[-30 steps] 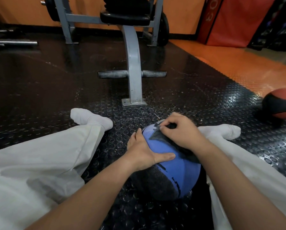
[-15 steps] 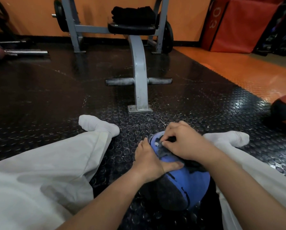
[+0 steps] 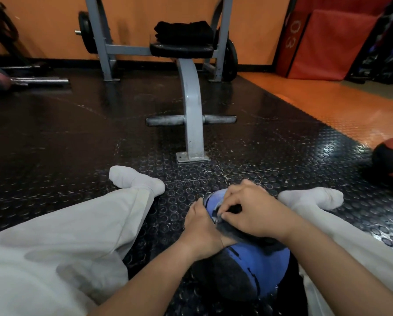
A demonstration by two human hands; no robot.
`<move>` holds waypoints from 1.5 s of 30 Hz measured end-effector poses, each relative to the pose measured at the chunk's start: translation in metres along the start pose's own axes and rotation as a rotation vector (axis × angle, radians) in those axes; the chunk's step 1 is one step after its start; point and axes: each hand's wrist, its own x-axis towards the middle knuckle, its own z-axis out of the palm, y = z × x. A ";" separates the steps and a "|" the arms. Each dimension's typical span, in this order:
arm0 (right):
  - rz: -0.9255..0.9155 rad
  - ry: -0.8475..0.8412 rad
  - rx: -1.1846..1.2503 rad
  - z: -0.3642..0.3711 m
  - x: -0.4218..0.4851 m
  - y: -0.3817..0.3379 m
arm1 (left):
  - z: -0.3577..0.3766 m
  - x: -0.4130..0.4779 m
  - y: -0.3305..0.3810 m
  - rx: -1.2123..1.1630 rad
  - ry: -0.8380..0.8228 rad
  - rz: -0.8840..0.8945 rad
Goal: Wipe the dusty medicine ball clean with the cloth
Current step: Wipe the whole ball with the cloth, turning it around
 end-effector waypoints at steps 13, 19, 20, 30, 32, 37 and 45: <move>-0.004 0.041 -0.071 0.008 0.007 -0.008 | -0.011 0.009 -0.009 -0.102 -0.064 -0.018; 0.064 0.054 -0.025 0.003 0.015 0.000 | -0.002 -0.001 -0.004 -0.062 -0.036 -0.026; 0.104 0.045 -0.048 0.005 0.028 -0.002 | 0.002 -0.001 -0.004 -0.064 -0.032 -0.015; -0.015 0.311 0.135 0.012 0.001 0.030 | -0.013 0.005 -0.014 -0.168 -0.053 -0.072; 0.018 0.347 0.219 0.007 -0.014 0.041 | -0.013 0.002 -0.010 -0.177 -0.060 -0.079; 0.037 0.280 0.012 0.007 0.003 0.018 | -0.001 0.000 -0.002 -0.103 -0.010 -0.031; 0.044 0.151 -0.250 0.025 0.032 -0.018 | -0.002 0.011 -0.013 -0.176 -0.049 -0.060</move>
